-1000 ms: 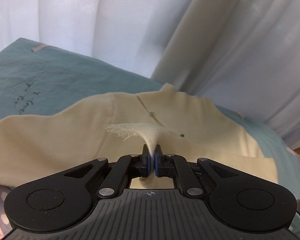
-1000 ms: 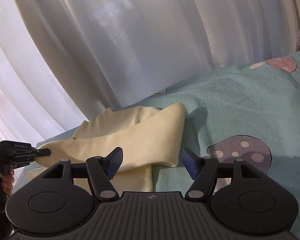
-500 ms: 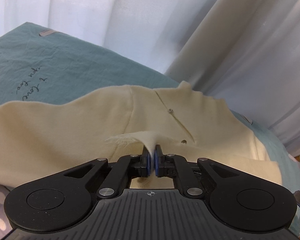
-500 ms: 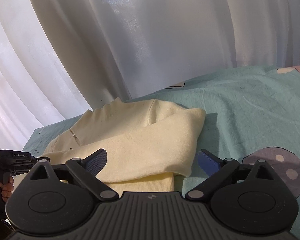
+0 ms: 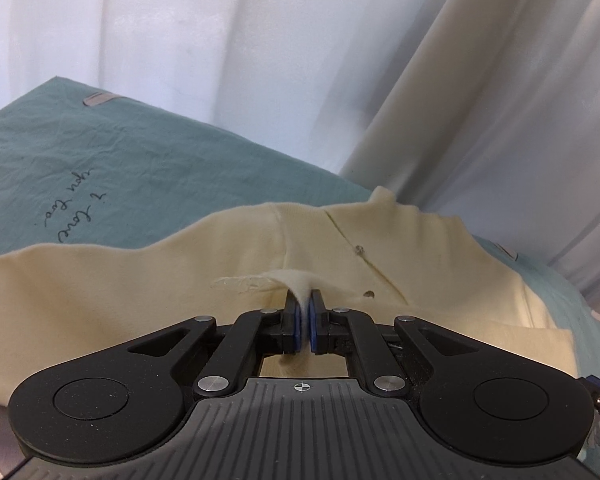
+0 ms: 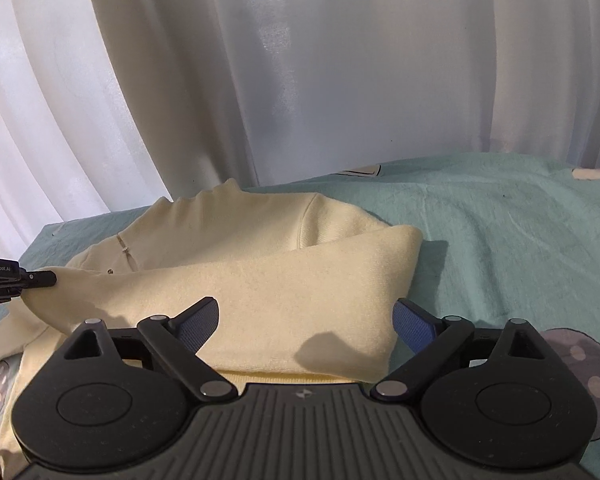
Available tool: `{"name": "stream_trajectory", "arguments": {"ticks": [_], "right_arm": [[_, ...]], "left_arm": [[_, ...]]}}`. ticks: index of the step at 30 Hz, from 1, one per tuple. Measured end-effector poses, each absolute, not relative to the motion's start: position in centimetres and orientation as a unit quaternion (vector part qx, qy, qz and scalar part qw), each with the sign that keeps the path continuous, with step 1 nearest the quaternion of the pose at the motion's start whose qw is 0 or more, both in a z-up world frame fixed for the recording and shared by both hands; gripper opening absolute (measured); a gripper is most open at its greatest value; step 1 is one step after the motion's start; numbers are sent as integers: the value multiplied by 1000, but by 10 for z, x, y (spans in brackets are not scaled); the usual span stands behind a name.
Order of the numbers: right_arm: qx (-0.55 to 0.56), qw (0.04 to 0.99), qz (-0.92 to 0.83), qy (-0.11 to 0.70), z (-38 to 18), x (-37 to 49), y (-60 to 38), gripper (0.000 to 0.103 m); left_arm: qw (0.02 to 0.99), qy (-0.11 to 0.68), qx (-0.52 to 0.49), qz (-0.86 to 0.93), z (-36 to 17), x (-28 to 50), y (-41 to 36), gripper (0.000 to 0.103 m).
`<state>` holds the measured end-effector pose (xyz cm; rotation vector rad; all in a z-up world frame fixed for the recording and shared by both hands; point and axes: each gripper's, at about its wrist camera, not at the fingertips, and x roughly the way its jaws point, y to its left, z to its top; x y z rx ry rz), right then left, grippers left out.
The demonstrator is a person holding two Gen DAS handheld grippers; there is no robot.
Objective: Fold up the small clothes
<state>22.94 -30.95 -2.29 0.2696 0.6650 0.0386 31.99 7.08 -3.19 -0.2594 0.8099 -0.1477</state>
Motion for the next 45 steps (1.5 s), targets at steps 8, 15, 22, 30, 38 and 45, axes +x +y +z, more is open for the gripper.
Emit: {"name": "stream_trajectory", "arguments": {"ticks": [8, 15, 22, 30, 38, 45], "right_arm": [[84, 931, 28, 353, -41, 243, -292, 44], [6, 936, 28, 352, -47, 242, -276, 49], [-6, 935, 25, 352, -49, 240, -270, 72], [-4, 936, 26, 351, -53, 243, -268, 80], [0, 935, 20, 355, -54, 247, -264, 86], [12, 939, 16, 343, -54, 245, -265, 86]], "left_arm": [[908, 400, -119, -45, -43, 319, 82, 8], [898, 395, -187, 39, -40, 292, 130, 24], [864, 334, -317, 202, -34, 219, 244, 51], [787, 257, -446, 340, -55, 158, 362, 33], [744, 182, -527, 368, -71, 148, 407, 22], [738, 156, -540, 373, -78, 153, 422, 9]]}}
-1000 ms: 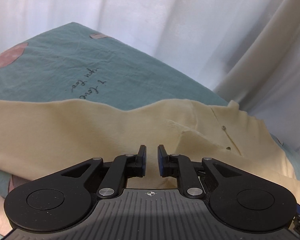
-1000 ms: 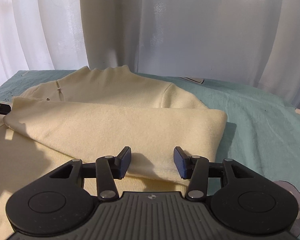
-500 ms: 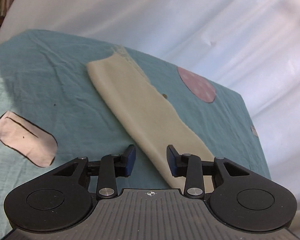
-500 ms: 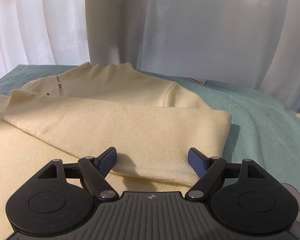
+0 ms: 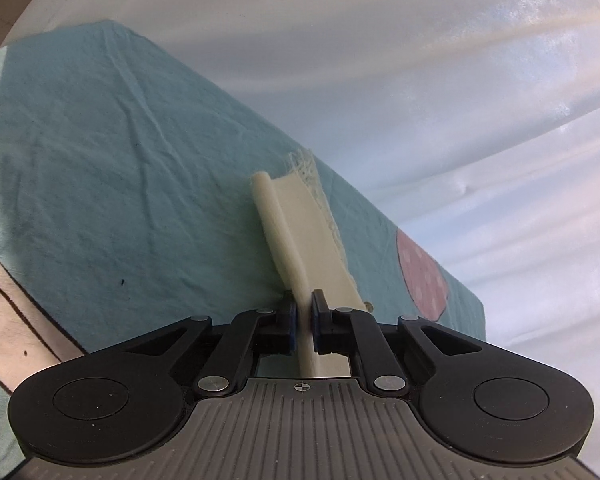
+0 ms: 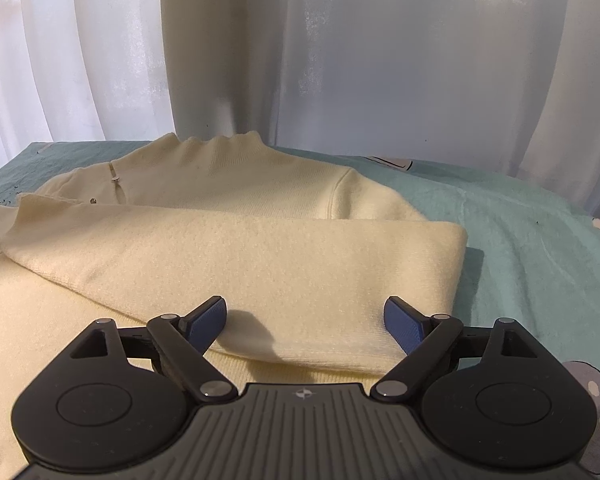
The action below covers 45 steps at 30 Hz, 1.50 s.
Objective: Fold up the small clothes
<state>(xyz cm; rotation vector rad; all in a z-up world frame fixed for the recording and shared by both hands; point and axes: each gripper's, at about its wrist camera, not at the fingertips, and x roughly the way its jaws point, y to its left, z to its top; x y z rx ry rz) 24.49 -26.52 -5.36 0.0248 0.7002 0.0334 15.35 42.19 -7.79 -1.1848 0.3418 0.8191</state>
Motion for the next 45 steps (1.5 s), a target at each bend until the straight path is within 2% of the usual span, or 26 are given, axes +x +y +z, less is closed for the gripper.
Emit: {"name": "stream_trajectory", "arguments": {"ticks": [5, 7, 10, 14, 15, 16, 17, 18, 21, 24, 29, 38, 39, 41, 42, 43, 45], "right_arm": [[6, 941, 14, 337, -52, 245, -264, 74], [9, 943, 11, 333, -51, 244, -265, 58], [23, 944, 7, 328, -48, 243, -268, 45], [42, 946, 14, 322, -43, 240, -269, 43], [43, 947, 18, 318, -40, 238, -267, 43], [44, 948, 21, 315, -38, 236, -266, 43], [46, 949, 27, 312, -35, 234, -264, 43], [50, 949, 33, 309, -32, 233, -264, 43], [67, 948, 54, 305, -24, 230, -264, 43], [97, 940, 85, 315, -23, 235, -266, 43], [151, 916, 130, 347, -30, 259, -253, 43], [157, 897, 157, 383, -45, 303, -204, 43], [159, 895, 159, 385, -45, 306, -201, 41], [155, 894, 162, 387, -45, 311, -194, 32], [146, 896, 160, 387, -45, 314, -189, 17], [137, 898, 159, 387, -45, 315, -185, 12], [128, 904, 156, 377, -42, 312, -181, 10]], "left_arm": [[813, 152, -459, 323, -44, 166, 392, 8], [858, 150, -415, 265, -17, 180, 361, 8], [913, 146, -352, 143, 23, 201, 300, 8], [956, 157, -234, -77, 65, 226, 174, 11], [956, 169, -209, -119, 66, 229, 143, 15], [953, 182, -188, -155, 64, 230, 113, 33], [949, 198, -167, -178, 58, 231, 90, 65], [946, 213, -147, -197, 50, 231, 69, 71], [935, 269, -117, -197, 21, 230, 37, 70], [931, 312, -130, -137, -3, 221, 47, 69], [923, 352, -148, -49, -24, 224, 83, 70], [908, 378, -179, 29, -48, 208, 127, 70], [907, 379, -181, 33, -50, 209, 129, 70], [907, 377, -184, 38, -52, 212, 132, 70], [907, 376, -184, 40, -52, 213, 133, 70], [908, 375, -183, 42, -52, 213, 134, 70], [908, 376, -178, 48, -53, 219, 136, 70]]}}
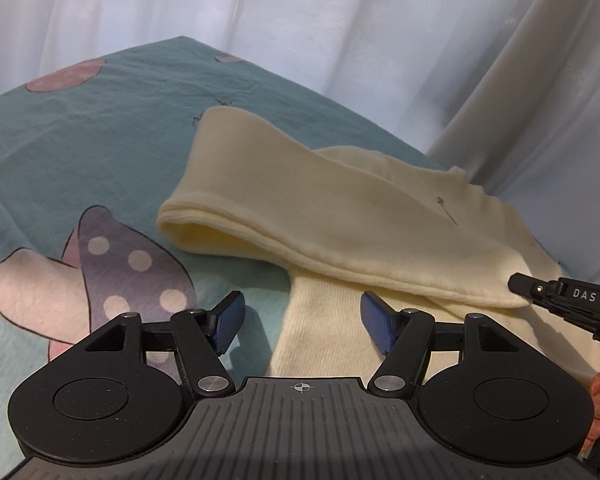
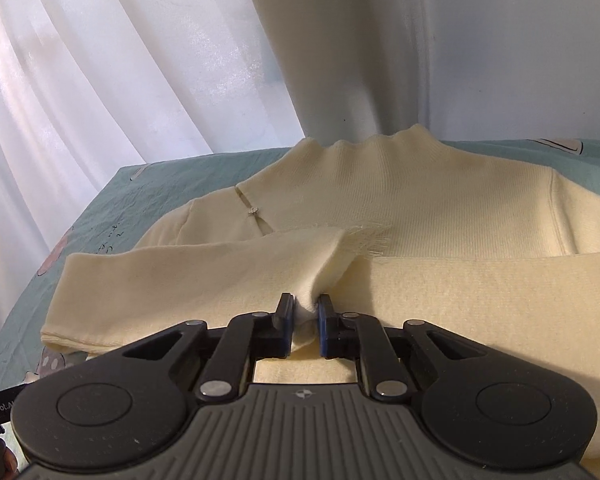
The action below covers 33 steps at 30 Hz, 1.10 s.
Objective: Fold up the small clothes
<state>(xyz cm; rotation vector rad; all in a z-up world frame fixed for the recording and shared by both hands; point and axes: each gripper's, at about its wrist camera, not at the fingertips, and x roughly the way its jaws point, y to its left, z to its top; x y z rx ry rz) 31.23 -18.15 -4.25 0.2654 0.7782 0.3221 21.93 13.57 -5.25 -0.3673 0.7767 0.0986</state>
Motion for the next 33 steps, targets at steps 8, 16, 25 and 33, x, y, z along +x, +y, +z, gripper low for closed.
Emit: {"name": "stream_trajectory", "arguments": {"ticks": [8, 16, 25, 33], "right_arm": [[110, 951, 41, 286, -6, 255, -245, 10], [145, 928, 0, 343, -39, 238, -295, 23], [116, 930, 16, 349, -45, 263, -284, 5], [10, 962, -51, 269, -19, 248, -278, 6]], "left_arm": [[913, 361, -175, 70, -47, 233, 142, 70], [915, 360, -170, 58, -44, 244, 131, 70], [914, 369, -160, 58, -45, 249, 124, 71], [919, 364, -140, 63, -43, 257, 119, 72]]}}
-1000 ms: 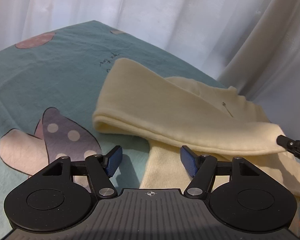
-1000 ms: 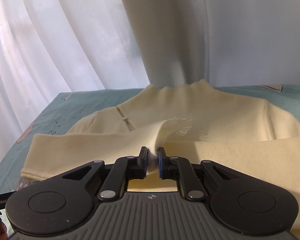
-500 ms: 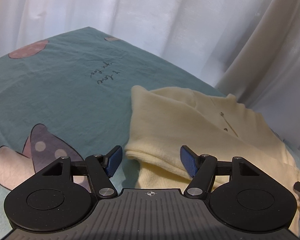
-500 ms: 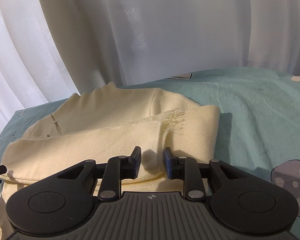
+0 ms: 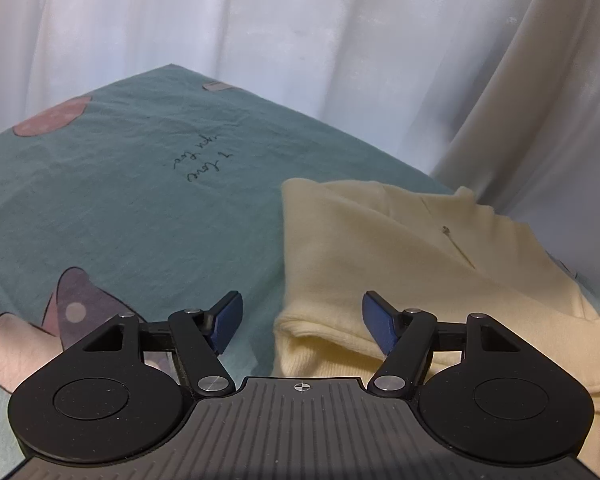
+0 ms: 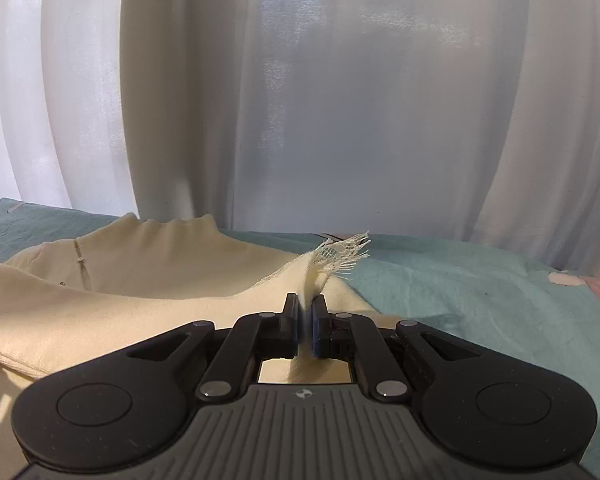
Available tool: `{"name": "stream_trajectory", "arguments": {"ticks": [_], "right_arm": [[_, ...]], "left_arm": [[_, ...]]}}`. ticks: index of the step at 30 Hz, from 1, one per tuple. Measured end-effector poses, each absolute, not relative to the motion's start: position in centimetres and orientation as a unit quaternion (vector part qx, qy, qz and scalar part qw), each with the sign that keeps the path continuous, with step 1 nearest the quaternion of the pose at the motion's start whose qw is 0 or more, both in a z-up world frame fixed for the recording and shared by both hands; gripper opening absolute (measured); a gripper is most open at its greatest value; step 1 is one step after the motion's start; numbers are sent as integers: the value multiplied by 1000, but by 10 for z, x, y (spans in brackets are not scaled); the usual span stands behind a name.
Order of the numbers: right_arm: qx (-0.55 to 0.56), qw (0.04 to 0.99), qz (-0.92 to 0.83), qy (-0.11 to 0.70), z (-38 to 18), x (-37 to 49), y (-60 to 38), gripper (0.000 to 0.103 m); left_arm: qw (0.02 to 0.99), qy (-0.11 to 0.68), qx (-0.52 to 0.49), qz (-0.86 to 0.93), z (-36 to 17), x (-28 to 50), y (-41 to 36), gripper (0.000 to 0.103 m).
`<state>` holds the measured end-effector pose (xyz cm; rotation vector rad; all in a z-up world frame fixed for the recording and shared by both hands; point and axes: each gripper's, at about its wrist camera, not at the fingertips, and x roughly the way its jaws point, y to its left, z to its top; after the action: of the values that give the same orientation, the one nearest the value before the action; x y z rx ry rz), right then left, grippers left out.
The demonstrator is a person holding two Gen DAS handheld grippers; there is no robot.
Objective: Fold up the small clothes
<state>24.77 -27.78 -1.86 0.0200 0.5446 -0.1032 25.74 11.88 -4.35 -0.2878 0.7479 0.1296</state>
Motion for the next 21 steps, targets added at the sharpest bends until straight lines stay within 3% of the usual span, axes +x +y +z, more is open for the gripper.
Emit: {"name": "stream_trajectory", "arguments": {"ticks": [14, 17, 19, 21], "right_arm": [[-50, 940, -81, 327, -55, 255, -290, 7], [-59, 941, -85, 321, -45, 249, -288, 15], [-40, 954, -67, 291, -34, 235, -287, 29], [-21, 960, -37, 276, -28, 225, -282, 33]], "left_arm": [[911, 391, -111, 67, -53, 277, 113, 75], [913, 384, -122, 57, -45, 267, 118, 75], [916, 381, -117, 45, -41, 261, 118, 75], [916, 385, -111, 34, -42, 260, 115, 76]]}}
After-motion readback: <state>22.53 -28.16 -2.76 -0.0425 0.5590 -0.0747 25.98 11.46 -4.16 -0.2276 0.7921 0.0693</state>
